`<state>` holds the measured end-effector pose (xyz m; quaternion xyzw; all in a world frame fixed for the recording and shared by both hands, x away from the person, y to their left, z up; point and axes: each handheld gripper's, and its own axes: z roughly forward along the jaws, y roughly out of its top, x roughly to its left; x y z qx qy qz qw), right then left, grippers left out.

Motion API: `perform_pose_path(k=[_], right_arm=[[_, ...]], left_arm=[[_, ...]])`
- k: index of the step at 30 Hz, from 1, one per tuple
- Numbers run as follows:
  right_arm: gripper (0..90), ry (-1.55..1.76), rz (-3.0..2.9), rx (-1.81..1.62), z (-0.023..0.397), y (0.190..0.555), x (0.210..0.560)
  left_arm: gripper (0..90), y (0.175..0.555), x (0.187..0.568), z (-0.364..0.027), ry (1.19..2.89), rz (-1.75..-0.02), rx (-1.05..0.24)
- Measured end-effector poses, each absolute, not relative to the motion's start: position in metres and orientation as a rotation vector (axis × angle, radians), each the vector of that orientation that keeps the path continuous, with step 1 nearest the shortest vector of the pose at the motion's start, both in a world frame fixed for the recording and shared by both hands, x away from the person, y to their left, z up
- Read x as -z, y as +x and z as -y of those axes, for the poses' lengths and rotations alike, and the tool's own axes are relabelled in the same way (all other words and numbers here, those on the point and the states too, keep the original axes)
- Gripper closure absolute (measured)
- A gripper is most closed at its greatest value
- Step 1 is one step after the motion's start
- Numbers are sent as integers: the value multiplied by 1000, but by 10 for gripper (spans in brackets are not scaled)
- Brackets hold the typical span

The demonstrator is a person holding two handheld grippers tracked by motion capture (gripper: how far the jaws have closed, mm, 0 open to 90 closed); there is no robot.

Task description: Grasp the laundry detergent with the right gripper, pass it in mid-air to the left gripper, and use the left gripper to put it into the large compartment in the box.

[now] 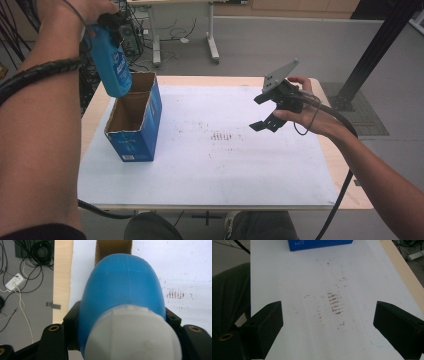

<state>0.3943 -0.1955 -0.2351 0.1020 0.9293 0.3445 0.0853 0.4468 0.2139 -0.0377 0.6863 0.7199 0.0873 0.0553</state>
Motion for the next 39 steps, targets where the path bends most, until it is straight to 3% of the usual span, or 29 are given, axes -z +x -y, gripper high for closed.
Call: perform_pose_path(k=[39], right_arm=[[96, 299, -2795, -1011, 187, 393, 243]], left_arm=[[374, 453, 127, -224, 2105, -2173, -232]])
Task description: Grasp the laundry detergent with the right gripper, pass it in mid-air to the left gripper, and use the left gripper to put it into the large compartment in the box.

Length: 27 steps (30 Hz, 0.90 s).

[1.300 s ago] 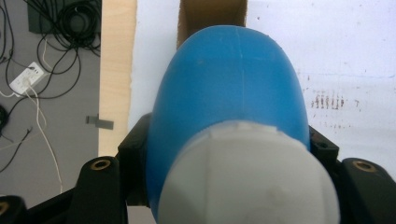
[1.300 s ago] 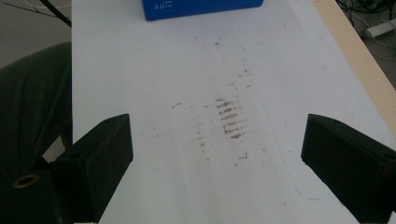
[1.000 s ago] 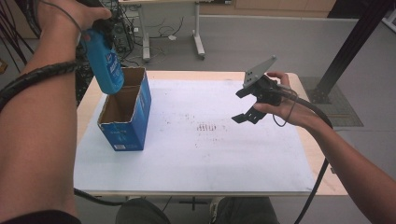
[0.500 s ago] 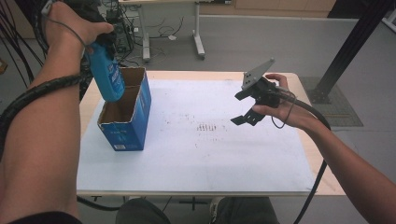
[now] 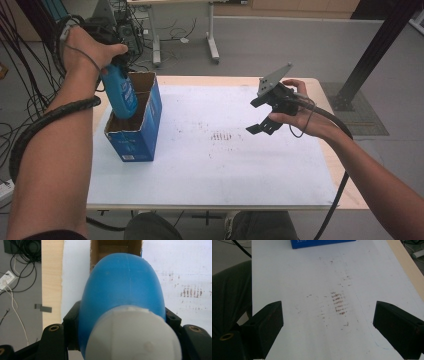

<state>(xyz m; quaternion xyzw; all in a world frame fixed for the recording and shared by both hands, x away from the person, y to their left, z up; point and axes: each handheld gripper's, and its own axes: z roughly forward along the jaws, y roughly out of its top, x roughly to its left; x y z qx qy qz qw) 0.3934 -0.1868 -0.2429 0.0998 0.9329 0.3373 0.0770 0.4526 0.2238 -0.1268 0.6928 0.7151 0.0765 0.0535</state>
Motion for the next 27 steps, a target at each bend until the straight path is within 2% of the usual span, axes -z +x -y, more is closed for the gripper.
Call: perform_pose_path(k=[27], right_arm=[[96, 322, -2800, -998, 190, 397, 247]], left_arm=[[373, 459, 213, -224, 2129, -2152, -205]])
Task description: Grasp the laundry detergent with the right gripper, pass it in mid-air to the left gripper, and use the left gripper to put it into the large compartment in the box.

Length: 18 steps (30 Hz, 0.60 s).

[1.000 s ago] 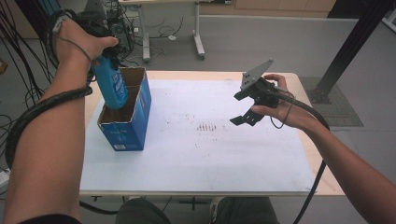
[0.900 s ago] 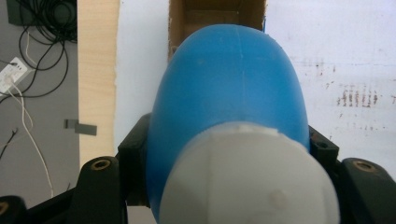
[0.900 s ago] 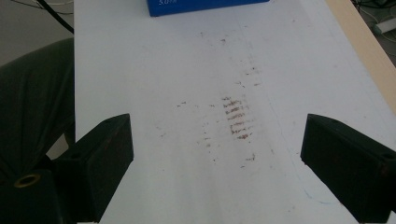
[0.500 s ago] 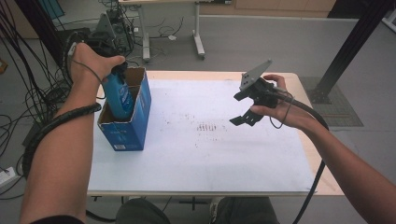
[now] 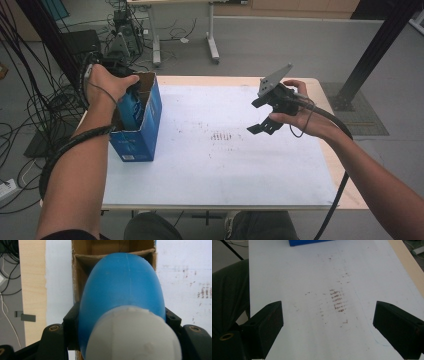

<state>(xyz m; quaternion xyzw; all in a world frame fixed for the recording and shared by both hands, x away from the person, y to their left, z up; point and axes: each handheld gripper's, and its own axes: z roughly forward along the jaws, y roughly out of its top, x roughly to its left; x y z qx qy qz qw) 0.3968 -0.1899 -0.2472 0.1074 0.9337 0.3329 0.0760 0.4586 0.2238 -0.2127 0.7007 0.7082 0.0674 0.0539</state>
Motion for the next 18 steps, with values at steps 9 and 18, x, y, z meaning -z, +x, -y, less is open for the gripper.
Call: perform_pose_path(k=[9, 18], right_arm=[[96, 332, -2803, -995, 191, 398, 250], [96, 340, -2807, -989, 192, 399, 252]], left_arm=[[373, 458, 239, -223, 2126, -2151, -186], [373, 458, 259, -224, 2125, -2158, -177]])
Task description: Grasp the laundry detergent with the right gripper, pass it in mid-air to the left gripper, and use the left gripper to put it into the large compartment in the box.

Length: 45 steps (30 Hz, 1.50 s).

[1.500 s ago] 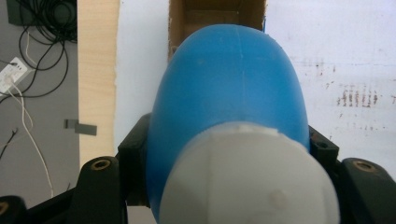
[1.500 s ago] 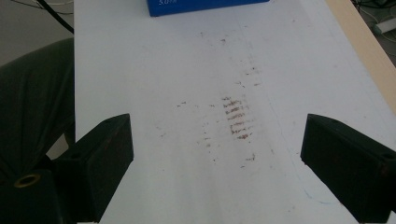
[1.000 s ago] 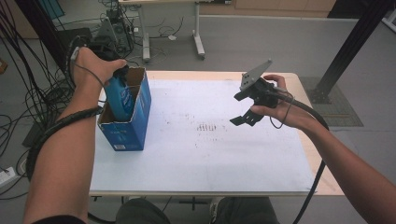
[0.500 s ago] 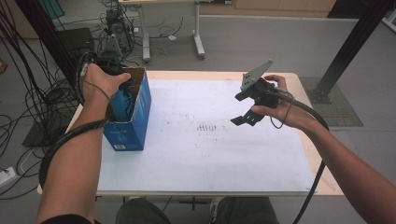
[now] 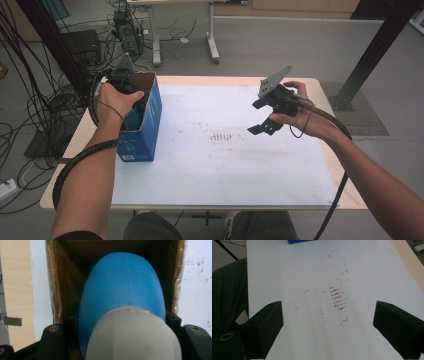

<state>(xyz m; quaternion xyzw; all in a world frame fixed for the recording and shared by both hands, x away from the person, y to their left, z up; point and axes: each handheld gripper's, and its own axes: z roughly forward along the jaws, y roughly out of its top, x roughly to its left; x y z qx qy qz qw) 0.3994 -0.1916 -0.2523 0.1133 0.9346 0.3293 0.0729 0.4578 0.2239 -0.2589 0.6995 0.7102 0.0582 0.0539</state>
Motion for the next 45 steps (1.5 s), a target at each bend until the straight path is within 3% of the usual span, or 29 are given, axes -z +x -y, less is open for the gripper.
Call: perform_pose_path(k=[45], right_arm=[[96, 360, -2801, -968, 195, 404, 251]], left_arm=[[371, 453, 276, -225, 2139, -2151, -156]])
